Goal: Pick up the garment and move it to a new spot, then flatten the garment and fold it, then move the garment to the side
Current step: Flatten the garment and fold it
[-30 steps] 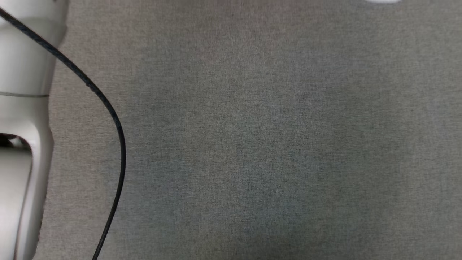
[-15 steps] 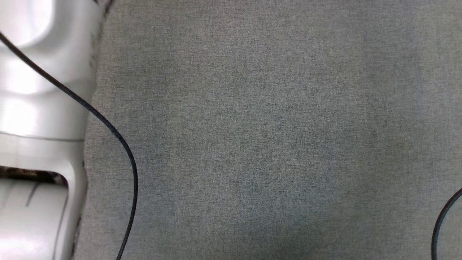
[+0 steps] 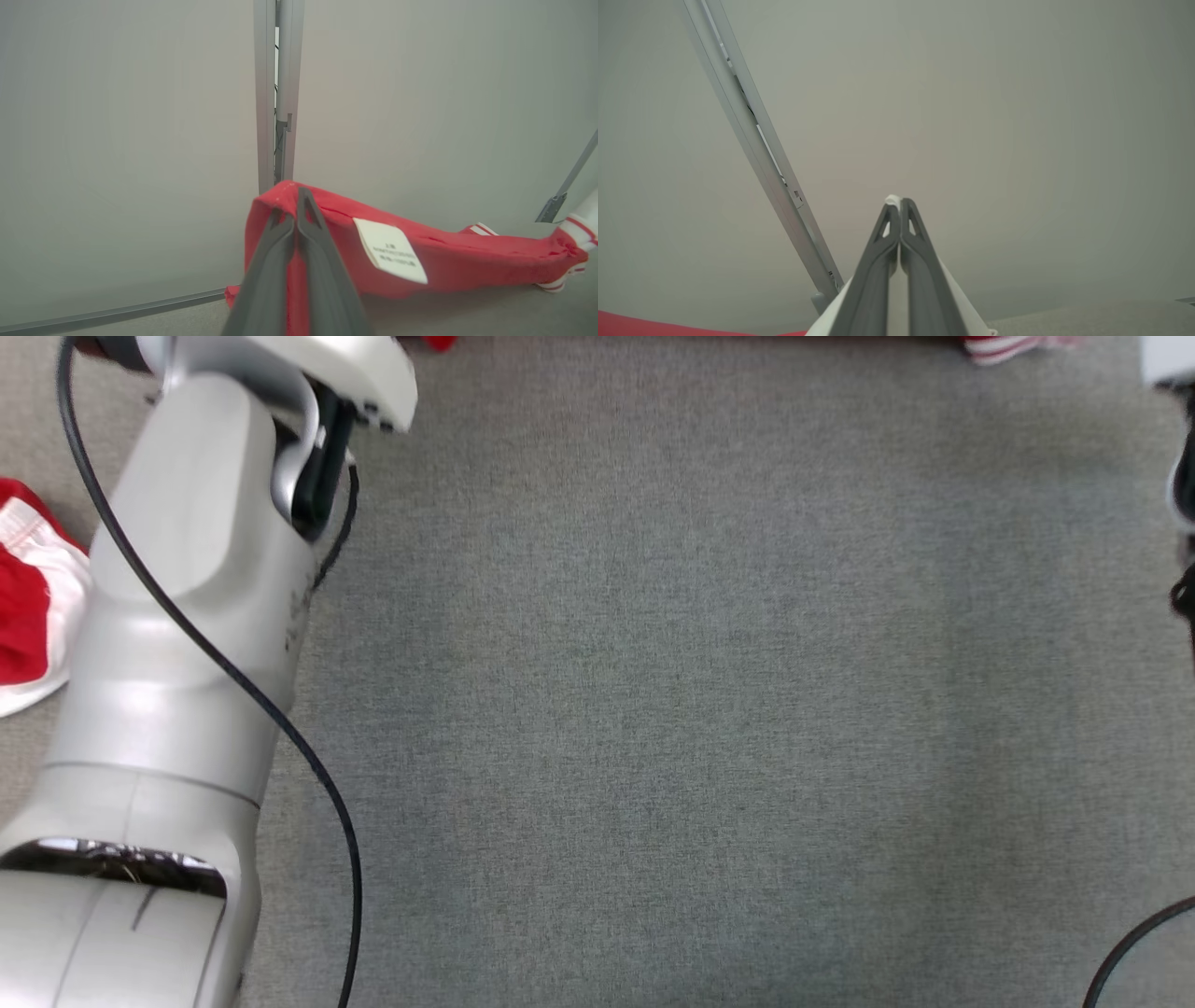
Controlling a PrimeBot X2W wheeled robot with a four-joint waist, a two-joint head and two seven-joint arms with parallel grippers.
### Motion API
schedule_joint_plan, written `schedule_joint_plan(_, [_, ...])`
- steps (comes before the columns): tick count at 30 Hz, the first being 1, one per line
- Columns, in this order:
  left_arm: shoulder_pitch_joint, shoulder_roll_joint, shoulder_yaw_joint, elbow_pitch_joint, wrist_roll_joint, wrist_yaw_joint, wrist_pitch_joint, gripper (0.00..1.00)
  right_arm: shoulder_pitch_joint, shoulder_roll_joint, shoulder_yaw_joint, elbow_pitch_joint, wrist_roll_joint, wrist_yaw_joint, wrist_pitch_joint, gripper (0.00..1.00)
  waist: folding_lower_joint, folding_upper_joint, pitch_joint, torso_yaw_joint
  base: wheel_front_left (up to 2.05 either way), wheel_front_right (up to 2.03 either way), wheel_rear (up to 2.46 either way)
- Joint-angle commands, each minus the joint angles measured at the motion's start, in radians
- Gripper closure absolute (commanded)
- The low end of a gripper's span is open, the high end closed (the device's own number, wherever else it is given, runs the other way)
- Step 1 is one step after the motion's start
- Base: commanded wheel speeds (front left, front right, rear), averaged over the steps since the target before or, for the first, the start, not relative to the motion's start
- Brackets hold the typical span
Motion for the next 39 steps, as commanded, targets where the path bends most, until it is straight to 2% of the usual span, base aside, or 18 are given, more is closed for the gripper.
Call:
schedule_joint_plan(1, [0.035, 0.003, -0.008, 0.018, -0.002, -0.005, -0.001, 1.0, 0.04, -0.01, 0.018, 0.026, 0.032, 0.0, -0.002, 1.0, -0.0001, 0.0, -0.057, -0.002, 0.0, 0.0, 0.0])
schedule_joint_plan(6, [0.122, 0.003, -0.085, 0.075, 0.027, -0.007, -0.001, 1.0, 0.131, -0.023, 0.052, 0.082, 0.105, 0.0, -0.002, 1.0, -0.0001, 0.0, -0.137, -0.008, 0.0, 0.0, 0.0])
schedule_joint_plan(10, [0.201, 0.017, -0.194, 0.124, 0.042, -0.008, -0.001, 1.0, 0.2, -0.03, 0.087, 0.164, 0.164, 0.0, -0.002, 1.0, -0.0001, 0.0, -0.207, -0.01, 0.0, 0.0, 0.0])
schedule_joint_plan(16, [0.305, 0.032, -0.351, 0.19, 0.024, -0.008, -0.002, 1.0, 0.293, -0.043, 0.144, 0.288, 0.251, 0.0, 0.062, 1.0, -0.0001, 0.0, -0.303, -0.014, 0.0, 0.0, 0.0])
schedule_joint_plan(20, [0.359, 0.045, -0.402, 0.202, -0.002, -0.008, -0.001, 1.0, 0.342, -0.053, 0.174, 0.308, 0.285, 0.0, 0.086, 1.0, -0.0001, 0.0, -0.346, -0.014, 0.0, 0.0, 0.0])
schedule_joint_plan(31, [0.5, 0.071, -0.637, 0.243, -0.064, -0.008, 0.001, 1.0, 0.503, -0.074, 0.212, 0.361, 0.403, 0.0, 0.182, 1.0, -0.0001, 0.0, -0.467, 0.007, 0.0, 0.0, 0.0])
schedule_joint_plan(39, [0.559, 0.092, -0.719, 0.231, -0.092, -0.008, -0.002, 1.0, 0.591, -0.1, 0.237, 0.342, 0.445, 0.0, 0.289, 1.0, -0.0001, 0.0, -0.522, 0.027, 0.0, 0.0, 0.0])
